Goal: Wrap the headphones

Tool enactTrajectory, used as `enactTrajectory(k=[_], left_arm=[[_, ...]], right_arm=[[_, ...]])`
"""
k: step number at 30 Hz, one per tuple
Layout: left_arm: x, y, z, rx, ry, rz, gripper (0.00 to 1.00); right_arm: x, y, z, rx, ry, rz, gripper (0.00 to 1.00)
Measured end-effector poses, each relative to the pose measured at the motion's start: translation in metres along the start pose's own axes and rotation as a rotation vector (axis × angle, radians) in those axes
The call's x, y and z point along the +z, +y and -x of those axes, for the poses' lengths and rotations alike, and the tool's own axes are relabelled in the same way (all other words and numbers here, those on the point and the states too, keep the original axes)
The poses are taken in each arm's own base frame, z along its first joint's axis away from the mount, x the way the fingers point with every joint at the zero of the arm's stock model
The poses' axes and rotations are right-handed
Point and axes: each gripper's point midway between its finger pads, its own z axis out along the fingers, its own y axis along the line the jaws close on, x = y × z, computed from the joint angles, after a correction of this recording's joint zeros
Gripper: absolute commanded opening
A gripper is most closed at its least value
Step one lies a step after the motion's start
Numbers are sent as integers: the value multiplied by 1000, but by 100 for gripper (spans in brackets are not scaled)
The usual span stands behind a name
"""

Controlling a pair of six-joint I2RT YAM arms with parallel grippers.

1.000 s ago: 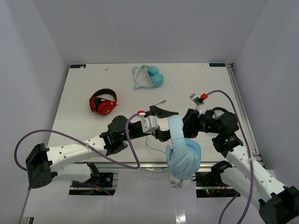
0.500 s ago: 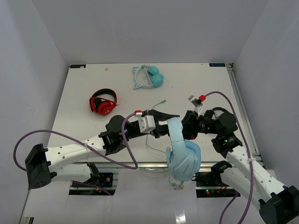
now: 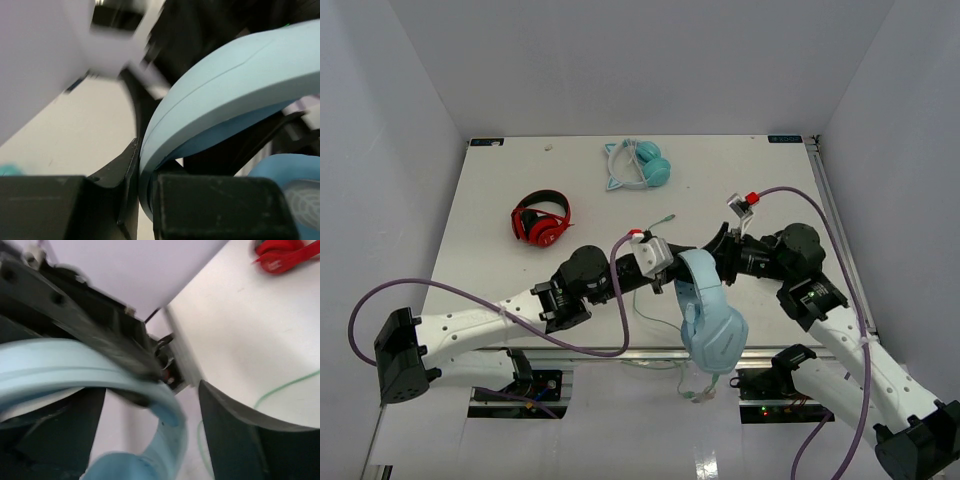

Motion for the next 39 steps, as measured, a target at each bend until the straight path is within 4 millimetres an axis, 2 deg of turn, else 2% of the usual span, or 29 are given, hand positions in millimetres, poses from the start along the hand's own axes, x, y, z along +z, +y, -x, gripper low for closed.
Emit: enactTrajectory(k=[2,4,6,12,18,21,24,27,29,34,36,39], left_arm=[[-5,26,-20,-7,117,151,0],[-15,53,-29,-21,212,308,0],[-23,64,-35,-33,277,390,0],[-50,71,-68,-95,458,518,0],[-107,123,-106,-97,657,785,0],[-130,143,-113,-114,699,890,0],[-144,154,-115,-132,720,947,0],[-151,164,-104,-154,734,972,0],[-149,172,-83,-173,701,987,0],[-137,185,-17,-215,550,996,0],[-135,186,3,-223,505,984,0],[-135,188,31,-224,461,970,0]], right_arm=[[-3,-6,26,-72,-85,-123,88],[-14,-21,49,-133,-182,-269,89],[-26,-37,64,-181,-249,-398,90],[-56,-89,70,-233,-290,-711,91],[-70,-99,83,-263,-312,-829,95],[-71,-103,87,-271,-313,-854,95],[-68,-100,85,-297,-294,-826,92],[-59,-82,77,-374,-289,-691,90],[-54,-66,68,-427,-280,-582,89],[-40,-35,63,-538,-273,-392,89],[-35,-35,58,-567,-278,-339,89],[-26,-45,37,-562,-252,-268,88]])
